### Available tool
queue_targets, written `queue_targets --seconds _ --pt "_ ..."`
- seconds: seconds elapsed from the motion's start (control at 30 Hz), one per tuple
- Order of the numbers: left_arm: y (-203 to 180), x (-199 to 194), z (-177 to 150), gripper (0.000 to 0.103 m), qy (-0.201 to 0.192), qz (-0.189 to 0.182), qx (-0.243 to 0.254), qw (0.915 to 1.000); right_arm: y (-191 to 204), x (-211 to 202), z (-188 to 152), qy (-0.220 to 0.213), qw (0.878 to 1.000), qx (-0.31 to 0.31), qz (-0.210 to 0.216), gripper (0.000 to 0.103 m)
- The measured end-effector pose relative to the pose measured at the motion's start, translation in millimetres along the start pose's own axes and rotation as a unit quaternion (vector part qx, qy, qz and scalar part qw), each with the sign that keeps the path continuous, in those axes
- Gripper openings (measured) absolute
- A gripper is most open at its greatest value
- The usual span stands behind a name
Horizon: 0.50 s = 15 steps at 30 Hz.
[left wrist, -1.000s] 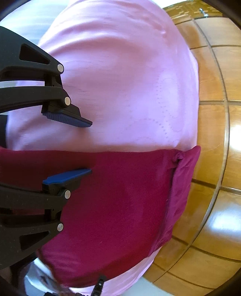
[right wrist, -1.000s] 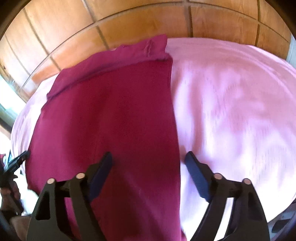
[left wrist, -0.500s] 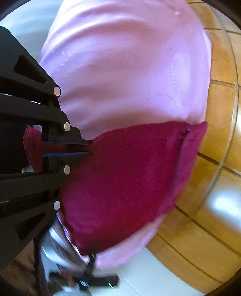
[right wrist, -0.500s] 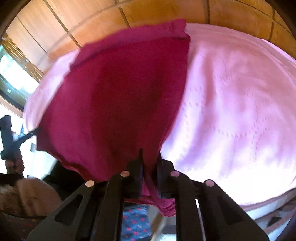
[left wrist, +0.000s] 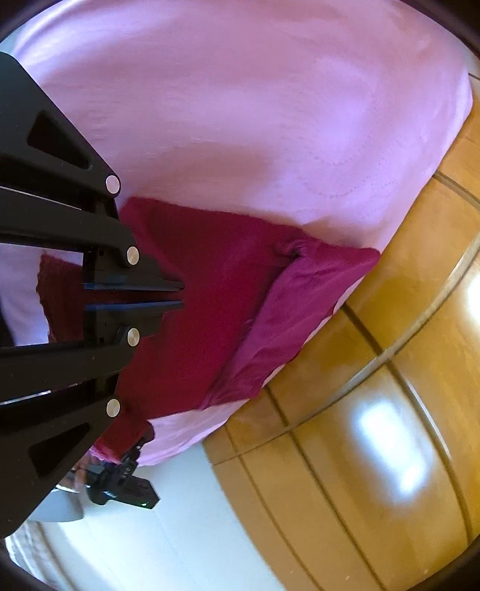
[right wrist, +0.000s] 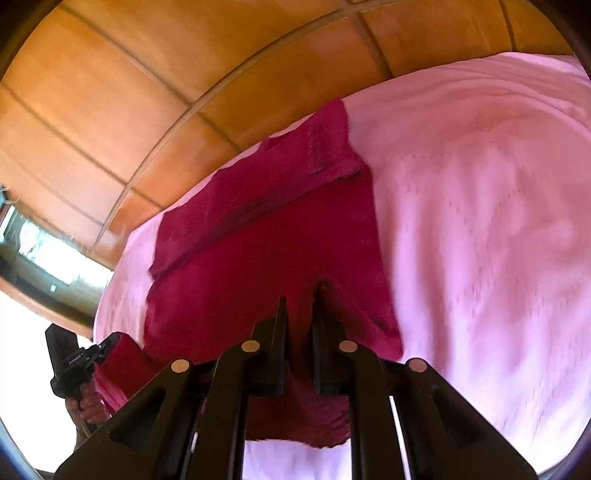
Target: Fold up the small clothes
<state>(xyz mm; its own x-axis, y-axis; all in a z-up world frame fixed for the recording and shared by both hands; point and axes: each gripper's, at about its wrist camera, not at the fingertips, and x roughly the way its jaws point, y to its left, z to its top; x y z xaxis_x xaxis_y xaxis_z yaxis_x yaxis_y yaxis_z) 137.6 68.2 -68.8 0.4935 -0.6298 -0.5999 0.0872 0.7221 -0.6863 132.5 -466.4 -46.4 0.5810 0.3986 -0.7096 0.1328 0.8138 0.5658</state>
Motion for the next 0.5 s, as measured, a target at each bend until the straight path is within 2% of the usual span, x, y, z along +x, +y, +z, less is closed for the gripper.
queue_targets --seconds 0.2,0.23,0.3,0.33,0.37,0.43,0.5 --pt "5 27 47 0.004 -0.007 0.027 -0.032 0.9991 -17 11 27 -0.008 0.999 0.037 -0.005 0.011" --pt "7 29 53 0.004 -0.009 0.027 -0.04 0.9988 -18 12 31 -0.014 0.999 0.043 -0.001 0.016" --pt "18 26 61 0.012 -0.019 0.038 -0.071 0.9966 -20 10 37 -0.024 0.998 0.054 0.02 0.044" --pt "21 25 65 0.026 -0.025 0.041 -0.079 0.9957 -20 7 39 -0.036 0.997 0.057 0.025 0.066" --pt "25 20 67 0.041 -0.037 0.042 -0.088 0.9945 -19 1 40 -0.049 0.997 0.058 0.027 0.079" --pt "31 12 66 0.049 -0.05 0.038 -0.094 0.9936 -20 -14 40 -0.073 0.995 0.06 0.036 0.089" --pt "31 3 57 0.049 -0.051 0.038 -0.068 0.9956 -22 -27 36 -0.086 0.994 0.057 0.037 0.09"
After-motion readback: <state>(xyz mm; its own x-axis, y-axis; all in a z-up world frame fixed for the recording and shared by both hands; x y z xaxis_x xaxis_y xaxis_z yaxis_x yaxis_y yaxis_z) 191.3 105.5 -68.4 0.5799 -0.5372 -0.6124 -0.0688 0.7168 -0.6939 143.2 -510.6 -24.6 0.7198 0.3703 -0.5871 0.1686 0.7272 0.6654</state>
